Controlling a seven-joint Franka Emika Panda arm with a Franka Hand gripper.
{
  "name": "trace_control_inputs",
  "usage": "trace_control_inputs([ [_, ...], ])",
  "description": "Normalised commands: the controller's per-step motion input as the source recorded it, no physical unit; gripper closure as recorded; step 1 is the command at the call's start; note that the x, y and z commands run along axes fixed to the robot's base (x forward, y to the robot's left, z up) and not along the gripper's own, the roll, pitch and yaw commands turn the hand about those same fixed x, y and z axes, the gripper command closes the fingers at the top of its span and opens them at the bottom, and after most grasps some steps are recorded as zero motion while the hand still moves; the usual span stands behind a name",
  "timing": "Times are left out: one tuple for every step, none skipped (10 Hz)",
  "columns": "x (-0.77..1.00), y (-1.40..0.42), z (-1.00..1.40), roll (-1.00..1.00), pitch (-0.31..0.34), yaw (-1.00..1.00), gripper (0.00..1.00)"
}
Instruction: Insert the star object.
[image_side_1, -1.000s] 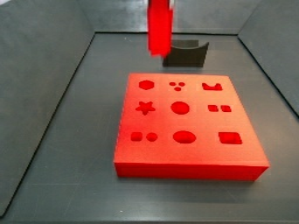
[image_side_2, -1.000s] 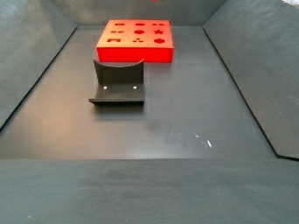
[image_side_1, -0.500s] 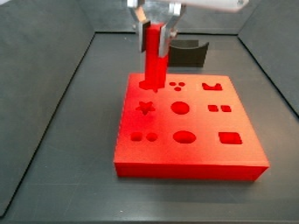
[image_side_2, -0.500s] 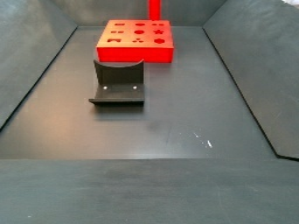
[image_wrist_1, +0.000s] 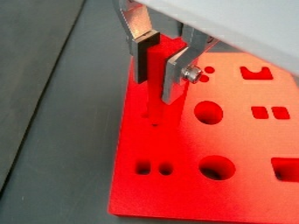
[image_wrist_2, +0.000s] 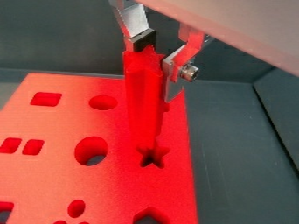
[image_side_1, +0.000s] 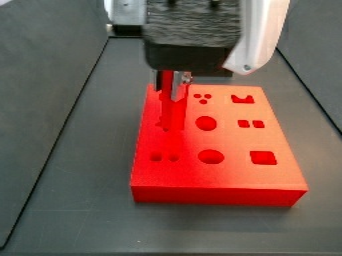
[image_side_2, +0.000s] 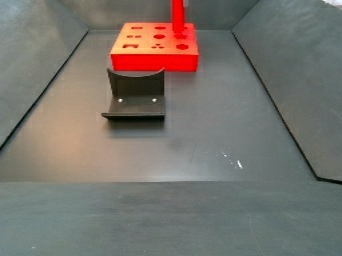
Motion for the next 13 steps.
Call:
trace_control_inputs([
  [-0.11,0.44,0.00,-0.06,0.000,-0.33,1.00],
  [-0.32,0.24,0.00,-0.10,-0.059,-0.22,1.00],
  [-0.05,-0.04,-0.10,0.00,-0.003,0.00,1.00],
  [-0.08,-0.06,-0.24,0.02,0.000,0.00,1.00],
  [0.00,0.00,-0.31,0.00,0.000,0.17,1.00],
  [0.03,0.08,-0.31,0.00,0.000,0.20,1.00],
  [0.00,0.14,-0.22,0.00,0.000,0.19,1.00],
  [0.06,0.14,-0.22,0.00,0.000,0.30,1.00],
  [0.11,0.11,-0.22,0.00,-0.003,0.35,1.00],
  [0.11,0.00,-0.18,0.02,0.000,0.31,1.00],
  [0.00,-0.04,-0.17,0.05,0.000,0.16,1.00],
  [0.00,-0.09,-0.14,0.07,0.000,0.13,1.00],
  [0.01,-0.13,-0.09,0.08,0.000,0.15,1.00],
])
